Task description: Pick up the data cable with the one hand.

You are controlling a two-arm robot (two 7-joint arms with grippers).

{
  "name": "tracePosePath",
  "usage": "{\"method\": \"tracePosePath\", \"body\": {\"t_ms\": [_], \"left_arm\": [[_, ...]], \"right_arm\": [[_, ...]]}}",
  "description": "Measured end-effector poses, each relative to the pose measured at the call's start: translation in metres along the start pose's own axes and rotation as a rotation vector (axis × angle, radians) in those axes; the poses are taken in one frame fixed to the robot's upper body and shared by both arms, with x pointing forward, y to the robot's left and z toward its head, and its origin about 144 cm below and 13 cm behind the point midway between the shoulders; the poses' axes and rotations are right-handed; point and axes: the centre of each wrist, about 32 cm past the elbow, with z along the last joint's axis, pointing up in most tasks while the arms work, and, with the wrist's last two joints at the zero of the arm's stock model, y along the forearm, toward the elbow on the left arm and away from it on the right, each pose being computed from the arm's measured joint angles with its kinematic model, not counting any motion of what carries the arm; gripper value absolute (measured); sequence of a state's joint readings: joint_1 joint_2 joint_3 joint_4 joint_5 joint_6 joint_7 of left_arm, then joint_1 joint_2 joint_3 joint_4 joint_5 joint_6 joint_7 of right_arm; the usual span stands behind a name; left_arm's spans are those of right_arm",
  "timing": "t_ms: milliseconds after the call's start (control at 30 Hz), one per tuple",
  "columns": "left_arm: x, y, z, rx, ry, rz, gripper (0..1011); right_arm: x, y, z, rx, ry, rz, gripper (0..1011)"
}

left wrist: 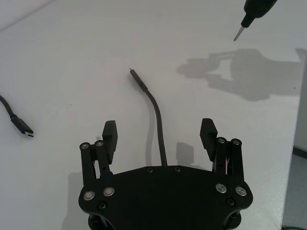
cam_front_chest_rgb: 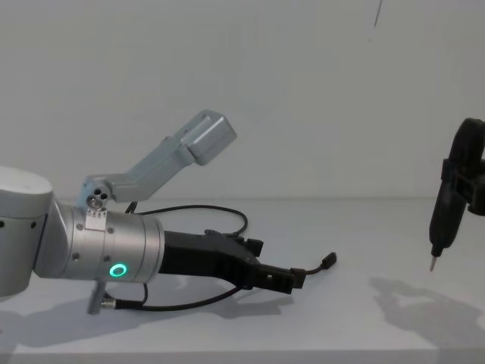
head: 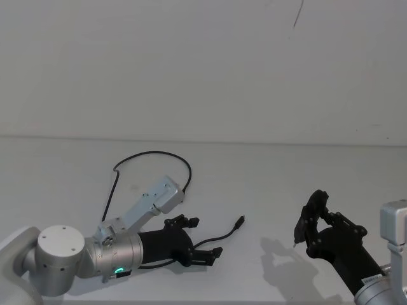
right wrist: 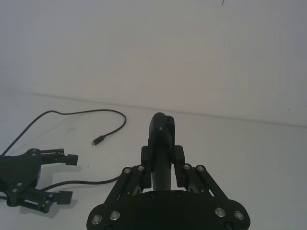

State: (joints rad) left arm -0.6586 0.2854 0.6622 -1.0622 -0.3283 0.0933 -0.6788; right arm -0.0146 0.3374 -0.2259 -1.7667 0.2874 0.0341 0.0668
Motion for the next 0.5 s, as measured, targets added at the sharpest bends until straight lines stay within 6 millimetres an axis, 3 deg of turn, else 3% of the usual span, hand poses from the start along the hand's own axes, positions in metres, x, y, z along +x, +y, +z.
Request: {"method": "tracePosePath", "body": {"t_ms": [500], "left_arm": [[0.0029,0.0025,-0.0028,0.025,-0.011,0.008,971]], "right_arm": [[0.0,0.0,0.0,0.0,0.0,0.0,269]]}}
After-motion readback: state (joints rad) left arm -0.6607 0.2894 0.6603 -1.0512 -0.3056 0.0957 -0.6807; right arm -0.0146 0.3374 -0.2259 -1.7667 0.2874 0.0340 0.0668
